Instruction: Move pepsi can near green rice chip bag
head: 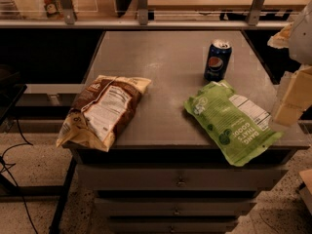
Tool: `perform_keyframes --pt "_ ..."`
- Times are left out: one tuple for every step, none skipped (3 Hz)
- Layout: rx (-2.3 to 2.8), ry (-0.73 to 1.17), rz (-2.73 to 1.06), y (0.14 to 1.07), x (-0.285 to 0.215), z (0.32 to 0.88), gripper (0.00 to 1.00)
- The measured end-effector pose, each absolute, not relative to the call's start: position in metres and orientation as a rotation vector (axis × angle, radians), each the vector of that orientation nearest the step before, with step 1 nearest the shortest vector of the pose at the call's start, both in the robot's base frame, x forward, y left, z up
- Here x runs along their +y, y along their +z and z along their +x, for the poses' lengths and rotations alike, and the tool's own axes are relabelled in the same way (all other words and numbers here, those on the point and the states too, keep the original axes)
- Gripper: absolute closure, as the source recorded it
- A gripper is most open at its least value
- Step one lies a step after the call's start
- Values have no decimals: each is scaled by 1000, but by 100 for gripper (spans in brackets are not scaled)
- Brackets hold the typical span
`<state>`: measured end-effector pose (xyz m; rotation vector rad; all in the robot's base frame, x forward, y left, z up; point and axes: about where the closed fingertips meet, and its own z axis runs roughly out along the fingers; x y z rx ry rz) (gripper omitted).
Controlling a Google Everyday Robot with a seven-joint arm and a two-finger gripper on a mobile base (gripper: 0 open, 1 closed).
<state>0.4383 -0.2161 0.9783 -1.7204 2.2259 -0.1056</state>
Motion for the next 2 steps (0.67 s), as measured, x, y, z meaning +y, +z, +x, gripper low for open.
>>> perform_keyframes --pt "2228 -114 -1709 980 -214 446 0" --pt "2233 -104 -1631 979 -217 496 0"
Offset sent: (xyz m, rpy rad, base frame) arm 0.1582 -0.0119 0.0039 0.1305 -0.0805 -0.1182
